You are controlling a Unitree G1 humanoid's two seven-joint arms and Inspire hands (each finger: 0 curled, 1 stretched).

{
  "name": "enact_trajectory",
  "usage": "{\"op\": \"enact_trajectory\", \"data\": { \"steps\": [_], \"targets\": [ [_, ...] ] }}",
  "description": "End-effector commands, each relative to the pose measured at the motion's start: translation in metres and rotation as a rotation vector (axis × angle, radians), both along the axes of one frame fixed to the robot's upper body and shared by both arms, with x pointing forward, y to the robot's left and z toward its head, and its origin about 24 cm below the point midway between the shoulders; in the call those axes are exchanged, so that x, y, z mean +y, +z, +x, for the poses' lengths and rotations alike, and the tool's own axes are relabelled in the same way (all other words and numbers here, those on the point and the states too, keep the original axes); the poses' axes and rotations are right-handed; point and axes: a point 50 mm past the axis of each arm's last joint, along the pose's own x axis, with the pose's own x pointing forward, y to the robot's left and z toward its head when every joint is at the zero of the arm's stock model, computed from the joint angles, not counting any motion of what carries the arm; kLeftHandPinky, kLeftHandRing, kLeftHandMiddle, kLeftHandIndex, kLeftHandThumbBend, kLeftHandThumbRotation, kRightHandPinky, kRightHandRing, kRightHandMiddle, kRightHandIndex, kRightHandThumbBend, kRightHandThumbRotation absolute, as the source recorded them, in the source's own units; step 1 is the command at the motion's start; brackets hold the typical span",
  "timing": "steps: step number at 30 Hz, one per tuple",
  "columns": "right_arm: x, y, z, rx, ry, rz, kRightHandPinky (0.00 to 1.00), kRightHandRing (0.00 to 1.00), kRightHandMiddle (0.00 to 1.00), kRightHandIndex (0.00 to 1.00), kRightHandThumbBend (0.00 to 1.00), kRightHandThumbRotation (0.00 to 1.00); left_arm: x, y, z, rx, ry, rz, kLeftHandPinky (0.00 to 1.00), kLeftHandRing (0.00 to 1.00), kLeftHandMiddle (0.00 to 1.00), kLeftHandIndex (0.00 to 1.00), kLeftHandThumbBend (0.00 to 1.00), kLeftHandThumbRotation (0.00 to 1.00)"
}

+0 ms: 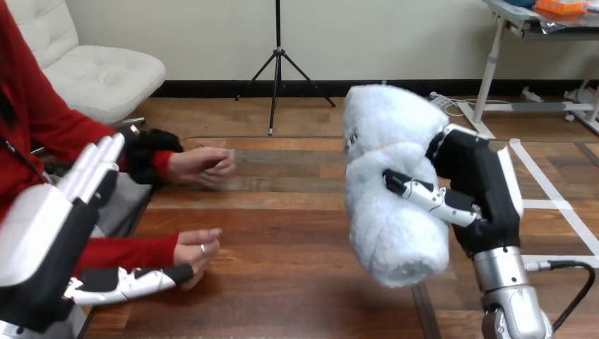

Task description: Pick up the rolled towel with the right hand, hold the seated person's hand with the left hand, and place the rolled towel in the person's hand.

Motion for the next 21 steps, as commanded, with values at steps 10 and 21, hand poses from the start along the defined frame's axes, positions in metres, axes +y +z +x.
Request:
{"op": "enact_trajectory", "data": {
  "steps": [10, 21],
  "targets": [
    [0.003, 0.02, 0.013, -0.106, 0.003, -0.029, 0.2, 0.24, 0.34, 0.36, 0.63, 0.0, 0.004, 0.034, 0.007, -0.113, -0.001, 0.126, 0.96, 0.98, 0.99, 1.0, 1.0, 0.47],
    [0.003, 0.02, 0.013, -0.119, 0.012, -0.035, 0.21, 0.25, 0.34, 0.35, 0.63, 0.0, 0.009, 0.037, 0.012, -0.082, -0.027, 0.149, 0.95, 0.97, 0.98, 1.0, 1.0, 0.49]
  ]
}}
